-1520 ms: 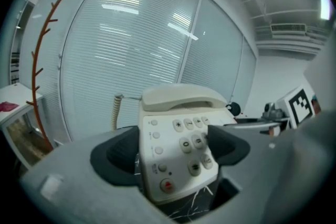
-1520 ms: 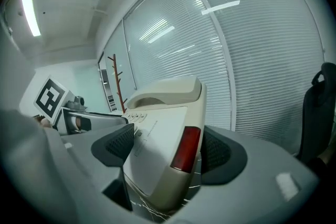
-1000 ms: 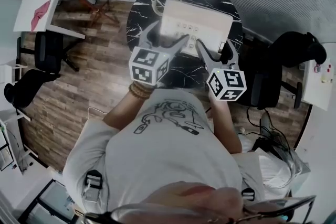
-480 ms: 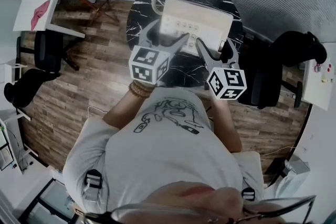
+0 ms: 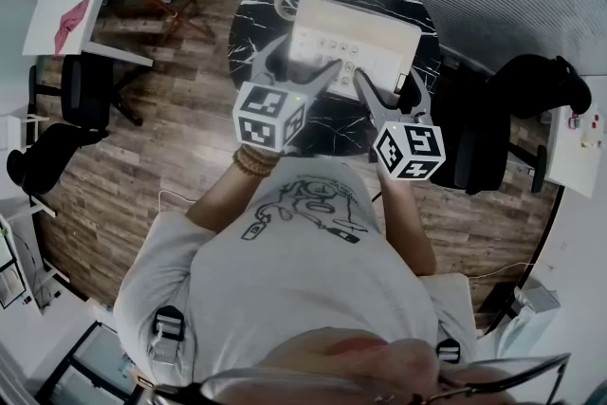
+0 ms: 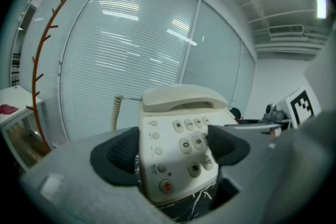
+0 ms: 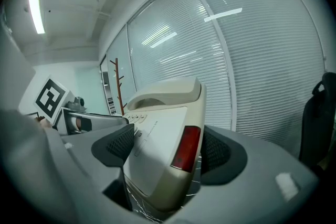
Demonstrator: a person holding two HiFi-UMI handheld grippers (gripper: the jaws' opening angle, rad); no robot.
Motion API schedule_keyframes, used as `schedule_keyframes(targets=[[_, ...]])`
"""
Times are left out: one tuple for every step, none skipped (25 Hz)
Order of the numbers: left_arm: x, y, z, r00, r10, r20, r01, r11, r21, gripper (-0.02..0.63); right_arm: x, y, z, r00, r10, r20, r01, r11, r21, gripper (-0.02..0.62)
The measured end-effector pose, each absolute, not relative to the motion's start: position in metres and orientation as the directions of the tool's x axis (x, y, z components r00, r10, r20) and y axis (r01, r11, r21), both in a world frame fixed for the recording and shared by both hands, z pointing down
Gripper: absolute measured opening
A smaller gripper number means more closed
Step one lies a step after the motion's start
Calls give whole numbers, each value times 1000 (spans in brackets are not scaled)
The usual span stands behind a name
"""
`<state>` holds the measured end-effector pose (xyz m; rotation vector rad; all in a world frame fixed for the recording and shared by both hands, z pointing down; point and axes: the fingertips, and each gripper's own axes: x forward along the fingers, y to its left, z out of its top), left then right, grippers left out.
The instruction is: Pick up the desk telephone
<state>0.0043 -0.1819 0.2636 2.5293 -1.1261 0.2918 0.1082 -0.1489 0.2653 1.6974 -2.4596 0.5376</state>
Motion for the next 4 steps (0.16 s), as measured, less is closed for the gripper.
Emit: schedule_keyframes(targets=[[5,-182,264,662,-675,326,-748,-620,237,411,109,-149,266,-371,-884,284,-922,313,-229,390],[6,-183,264,662,-674,327,-748,-620,237,411,109,-150,266,-370,-884,284,-922,312,-230,390],[6,-183,264,662,-674,327,-748,-620,237,411,110,-150,266,-370,-884,285,-922,311,-231,390],[6,-184,265,663,-673,328,-748,-620,237,411,110,-151,266,-370,-884,285,-922,311,-232,390]])
